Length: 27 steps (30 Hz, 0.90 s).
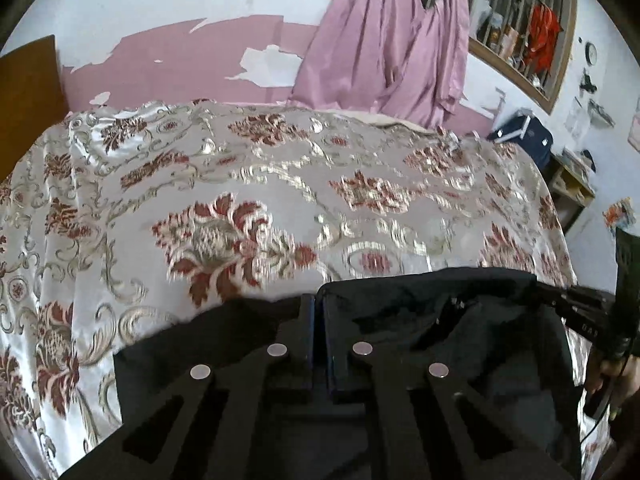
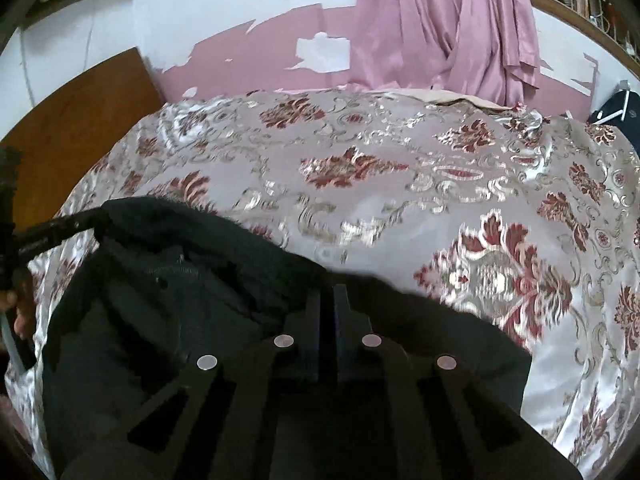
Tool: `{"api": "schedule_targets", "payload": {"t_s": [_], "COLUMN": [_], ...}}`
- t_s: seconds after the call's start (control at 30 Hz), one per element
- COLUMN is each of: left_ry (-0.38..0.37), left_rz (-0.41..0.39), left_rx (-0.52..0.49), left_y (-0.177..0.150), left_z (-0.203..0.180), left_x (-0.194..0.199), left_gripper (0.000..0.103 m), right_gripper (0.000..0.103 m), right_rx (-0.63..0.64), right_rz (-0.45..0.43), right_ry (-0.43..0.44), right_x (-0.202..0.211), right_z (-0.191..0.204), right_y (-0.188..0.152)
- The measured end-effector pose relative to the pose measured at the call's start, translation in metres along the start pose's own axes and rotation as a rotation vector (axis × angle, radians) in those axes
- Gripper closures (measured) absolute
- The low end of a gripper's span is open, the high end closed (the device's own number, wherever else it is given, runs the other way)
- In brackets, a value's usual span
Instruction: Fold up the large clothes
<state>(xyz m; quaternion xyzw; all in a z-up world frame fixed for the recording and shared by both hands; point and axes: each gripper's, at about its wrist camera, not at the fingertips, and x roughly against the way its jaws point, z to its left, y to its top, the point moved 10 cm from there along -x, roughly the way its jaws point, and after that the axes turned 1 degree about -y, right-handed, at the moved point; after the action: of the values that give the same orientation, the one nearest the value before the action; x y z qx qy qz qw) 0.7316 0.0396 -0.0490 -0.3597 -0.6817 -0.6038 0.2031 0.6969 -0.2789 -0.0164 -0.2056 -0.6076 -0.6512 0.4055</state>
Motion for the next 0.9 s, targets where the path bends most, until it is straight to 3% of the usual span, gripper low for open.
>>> {"api": "schedule_targets", "payload": {"t_s": [0.23, 0.47, 0.73, 0.9], "left_ry": [0.014, -0.012, 0.021, 0.017], "left_rz": [0.078, 0.163, 0.175, 0.118], "left_rx": [-0.082, -0.069, -0.099, -0.087], "left_y": [-0.044, -0.076, -0.094, -0.097], "left_z": [-0.007, -0.006, -0.008, -0.007], "left_x": [0.003, -0.020, -0.041, -0.042], "left_gripper": [0.099, 0.099, 0.099, 0.098], "right_gripper": [0.099, 0.099, 0.099, 0.099], "right_rx": [0.112, 0.138, 0.136, 0.117], "right_rz": [0.046, 0.128, 0.153, 0.131], "right_ry": [-0.024, -0.017, -0.028, -0.024], "right_x": [0.009, -0.009, -0.032, -0.036], "right_z": [0.009, 0.010, 0.010, 0.010], "right_y": [-0.035, -0.070, -0.092, -0.095]}}
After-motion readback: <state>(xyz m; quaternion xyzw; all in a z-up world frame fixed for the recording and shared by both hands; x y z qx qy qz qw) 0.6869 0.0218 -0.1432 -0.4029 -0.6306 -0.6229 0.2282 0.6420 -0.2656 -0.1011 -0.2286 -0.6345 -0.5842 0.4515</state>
